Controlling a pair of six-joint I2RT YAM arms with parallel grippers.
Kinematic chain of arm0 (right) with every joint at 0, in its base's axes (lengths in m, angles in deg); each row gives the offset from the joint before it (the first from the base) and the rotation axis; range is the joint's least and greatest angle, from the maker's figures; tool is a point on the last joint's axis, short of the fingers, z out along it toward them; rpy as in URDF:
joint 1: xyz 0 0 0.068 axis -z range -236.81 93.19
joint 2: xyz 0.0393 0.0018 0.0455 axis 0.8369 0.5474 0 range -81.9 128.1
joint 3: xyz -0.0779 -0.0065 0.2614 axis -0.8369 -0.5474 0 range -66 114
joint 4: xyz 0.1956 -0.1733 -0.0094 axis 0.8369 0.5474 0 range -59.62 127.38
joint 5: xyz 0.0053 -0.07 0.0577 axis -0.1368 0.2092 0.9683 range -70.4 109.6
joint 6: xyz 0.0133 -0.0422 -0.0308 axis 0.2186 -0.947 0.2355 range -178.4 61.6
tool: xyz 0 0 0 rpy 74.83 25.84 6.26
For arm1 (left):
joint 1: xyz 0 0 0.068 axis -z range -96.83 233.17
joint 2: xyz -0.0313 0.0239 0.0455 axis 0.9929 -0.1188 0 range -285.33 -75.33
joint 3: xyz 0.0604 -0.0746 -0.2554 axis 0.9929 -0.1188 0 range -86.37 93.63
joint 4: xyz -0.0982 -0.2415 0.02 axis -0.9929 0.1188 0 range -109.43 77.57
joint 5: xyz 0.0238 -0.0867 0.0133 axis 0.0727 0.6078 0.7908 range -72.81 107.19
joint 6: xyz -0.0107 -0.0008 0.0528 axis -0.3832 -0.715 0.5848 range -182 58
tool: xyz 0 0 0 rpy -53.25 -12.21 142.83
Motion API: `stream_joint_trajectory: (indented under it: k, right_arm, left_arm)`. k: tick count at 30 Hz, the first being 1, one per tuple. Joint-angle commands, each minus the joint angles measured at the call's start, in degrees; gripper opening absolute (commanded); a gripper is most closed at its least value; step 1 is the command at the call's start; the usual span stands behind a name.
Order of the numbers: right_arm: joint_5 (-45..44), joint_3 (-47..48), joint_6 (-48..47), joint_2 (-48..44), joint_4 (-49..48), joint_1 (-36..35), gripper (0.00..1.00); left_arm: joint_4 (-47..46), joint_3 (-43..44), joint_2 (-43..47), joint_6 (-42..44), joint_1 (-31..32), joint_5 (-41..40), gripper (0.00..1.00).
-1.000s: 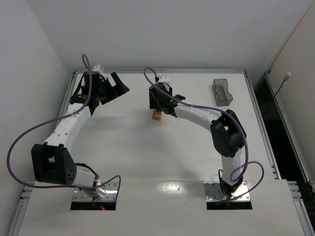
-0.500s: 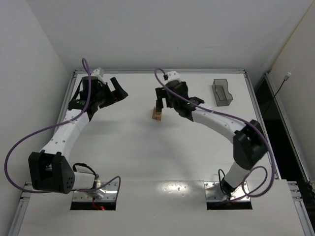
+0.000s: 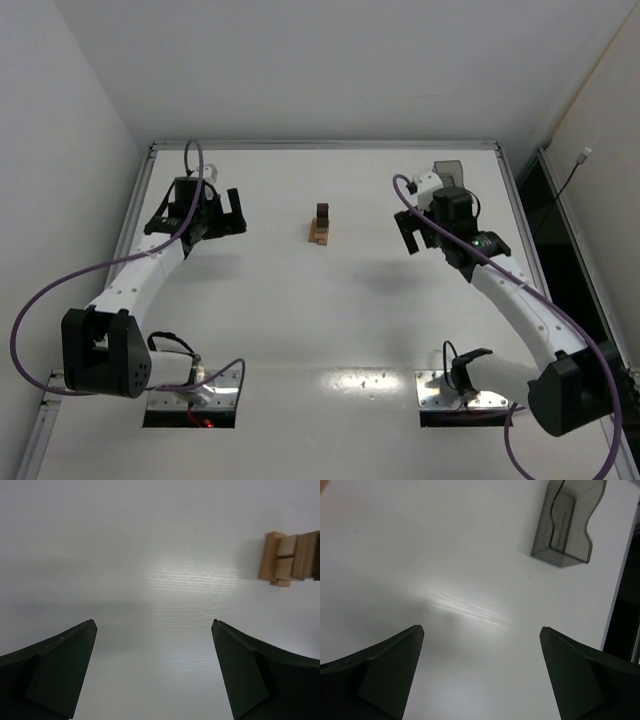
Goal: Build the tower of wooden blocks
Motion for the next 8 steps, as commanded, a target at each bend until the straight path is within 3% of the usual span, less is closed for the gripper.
stream_joint_trajectory:
  k: [1,8]
  right_arm:
    - [8.29,-4.84,-2.40,-3.36,2.17,3.92,1.00]
    - [12.09,-9.16,-0.20,-7.68,2.78,9.91,1.00]
  left_arm:
    - [-2.72,-2.12,1.47,2.65,-1.06,-2.68,1.00]
    - [-3.25,-2.66,1.47,3.17,-1.06,-2.60,1.00]
